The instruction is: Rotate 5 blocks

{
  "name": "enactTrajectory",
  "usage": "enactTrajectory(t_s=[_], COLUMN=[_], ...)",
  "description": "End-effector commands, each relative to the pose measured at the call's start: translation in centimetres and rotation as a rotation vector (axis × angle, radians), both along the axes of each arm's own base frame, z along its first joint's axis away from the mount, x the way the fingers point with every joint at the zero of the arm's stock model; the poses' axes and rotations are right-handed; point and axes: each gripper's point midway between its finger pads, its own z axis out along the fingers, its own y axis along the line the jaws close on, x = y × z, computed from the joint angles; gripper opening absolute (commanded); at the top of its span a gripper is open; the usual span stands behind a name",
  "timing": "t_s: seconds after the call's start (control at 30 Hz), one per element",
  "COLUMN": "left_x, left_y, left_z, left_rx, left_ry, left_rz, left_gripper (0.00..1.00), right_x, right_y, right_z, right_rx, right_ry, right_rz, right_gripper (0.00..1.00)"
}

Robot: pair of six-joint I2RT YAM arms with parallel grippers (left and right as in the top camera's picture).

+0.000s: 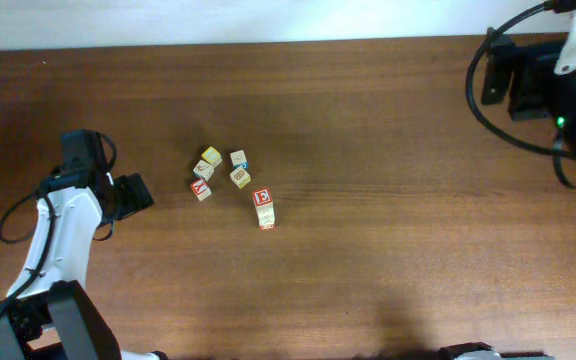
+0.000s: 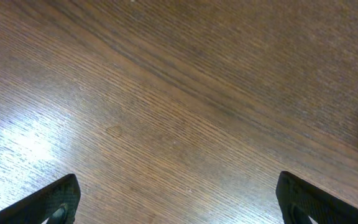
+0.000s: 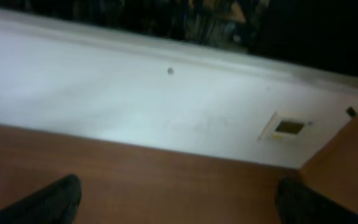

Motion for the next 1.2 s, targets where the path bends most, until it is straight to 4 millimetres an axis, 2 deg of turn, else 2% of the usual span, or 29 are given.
enactTrajectory(t_s=[0.0, 0.17, 0.27, 0.37, 0.5, 0.67, 0.73, 0.87, 1.0, 1.17], left_x=[0.4, 0.4, 0.4, 0.4, 0.4, 0.4, 0.4, 0.4, 0.4, 0.4], left_y=[0.3, 0.3, 0.3, 0.3, 0.3, 0.3, 0.3, 0.3, 0.3, 0.3], left_z=[1.0, 1.0, 1.0, 1.0, 1.0, 1.0, 1.0, 1.0, 1.0, 1.0], left_rx=[0.015, 0.015, 0.015, 0.015, 0.015, 0.015, 0.015, 0.015, 0.015, 0.015], left_ry=[-0.027, -0.027, -0.027, -0.027, -0.027, -0.027, -0.027, -0.027, -0.027, -0.027], left_rz=[-0.003, -0.003, -0.003, -0.003, -0.003, -0.003, -0.003, -0.003, -0.003, -0.003], left_gripper=[0.99, 0.99, 0.99, 0.99, 0.99, 0.99, 0.99, 0.99, 0.99, 0.99], right_x=[-0.6, -0.8, -1.9, -3.3, -5.2, -7.2, -7.8, -8.5, -9.0, -9.0], right_y=[0.3, 0.2, 0.3, 0.3, 0.7, 0.7, 0.7, 0.8, 1.6, 1.7], right_z=[-2.3, -6.7, -10.2, -14.4, -21.6, -28.5, -30.5, -32.9, -35.8, -35.8], right_rx=[0.013, 0.023, 0.031, 0.030, 0.034, 0.042, 0.072, 0.075, 0.080, 0.081], right_ry=[-0.011, -0.092, -0.162, -0.215, -0.267, -0.285, -0.290, -0.307, -0.192, -0.191], right_rz=[0.046, 0.059, 0.085, 0.086, 0.114, 0.114, 0.110, 0.116, 0.146, 0.149], right_gripper=[0.99, 0.99, 0.99, 0.99, 0.99, 0.98, 0.99, 0.99, 0.98, 0.98])
